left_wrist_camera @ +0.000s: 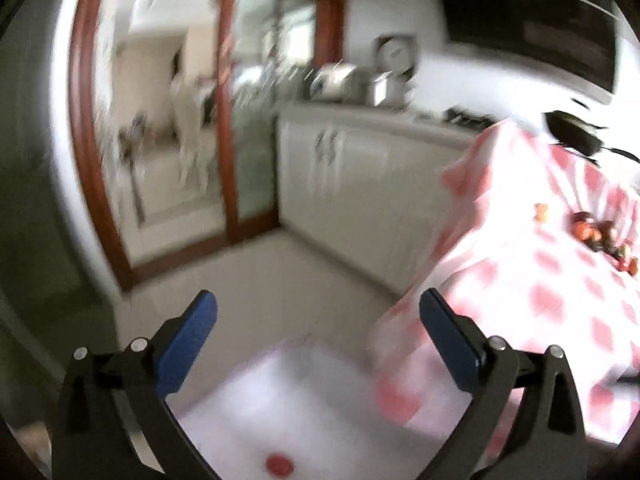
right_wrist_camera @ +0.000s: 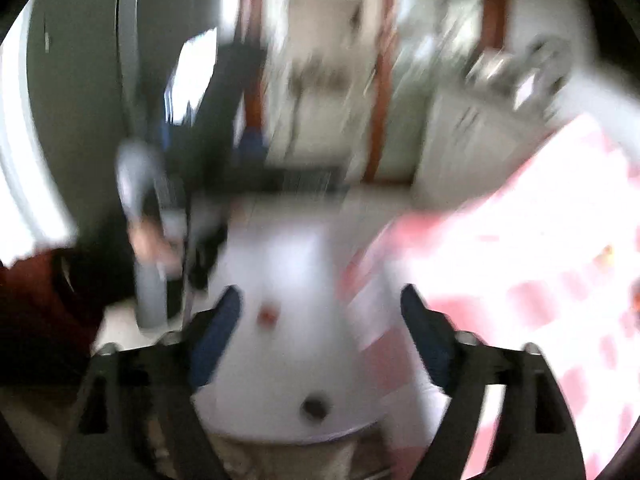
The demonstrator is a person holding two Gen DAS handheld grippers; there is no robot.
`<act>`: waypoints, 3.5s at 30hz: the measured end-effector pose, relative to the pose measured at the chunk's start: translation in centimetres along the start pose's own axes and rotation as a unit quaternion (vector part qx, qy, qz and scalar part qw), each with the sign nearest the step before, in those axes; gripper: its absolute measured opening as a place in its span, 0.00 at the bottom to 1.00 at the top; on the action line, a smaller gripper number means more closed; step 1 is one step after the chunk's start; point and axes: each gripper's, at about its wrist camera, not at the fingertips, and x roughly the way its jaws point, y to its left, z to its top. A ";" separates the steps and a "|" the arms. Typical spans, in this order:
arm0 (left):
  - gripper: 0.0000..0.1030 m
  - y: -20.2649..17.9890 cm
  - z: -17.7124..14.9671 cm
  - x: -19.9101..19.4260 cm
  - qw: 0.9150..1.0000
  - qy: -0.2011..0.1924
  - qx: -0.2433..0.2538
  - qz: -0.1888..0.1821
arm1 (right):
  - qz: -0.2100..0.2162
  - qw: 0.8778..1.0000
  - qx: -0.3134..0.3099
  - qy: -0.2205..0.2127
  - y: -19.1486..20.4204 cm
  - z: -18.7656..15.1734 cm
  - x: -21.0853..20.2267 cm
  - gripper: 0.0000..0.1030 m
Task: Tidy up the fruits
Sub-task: 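Move both open tools back over the fruit on the table, then grasp the orange with the right tool while the left tool grasps a red tomato, then carry the tomato and orange into the white box and open both tools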
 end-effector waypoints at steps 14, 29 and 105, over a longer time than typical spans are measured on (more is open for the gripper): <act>0.98 -34.3 4.1 4.0 0.963 0.077 0.169 -0.193 | -0.317 0.902 0.256 -0.142 -20.8 -8.3 -19.5 0.90; 0.98 -53.9 2.9 13.8 0.939 0.147 0.087 -0.298 | -0.414 0.769 0.482 -0.071 -42.5 -22.8 -21.1 0.90; 0.32 -24.8 1.3 6.8 0.974 0.104 0.098 -0.175 | -0.299 0.841 0.449 0.033 -27.4 -15.3 -9.8 0.44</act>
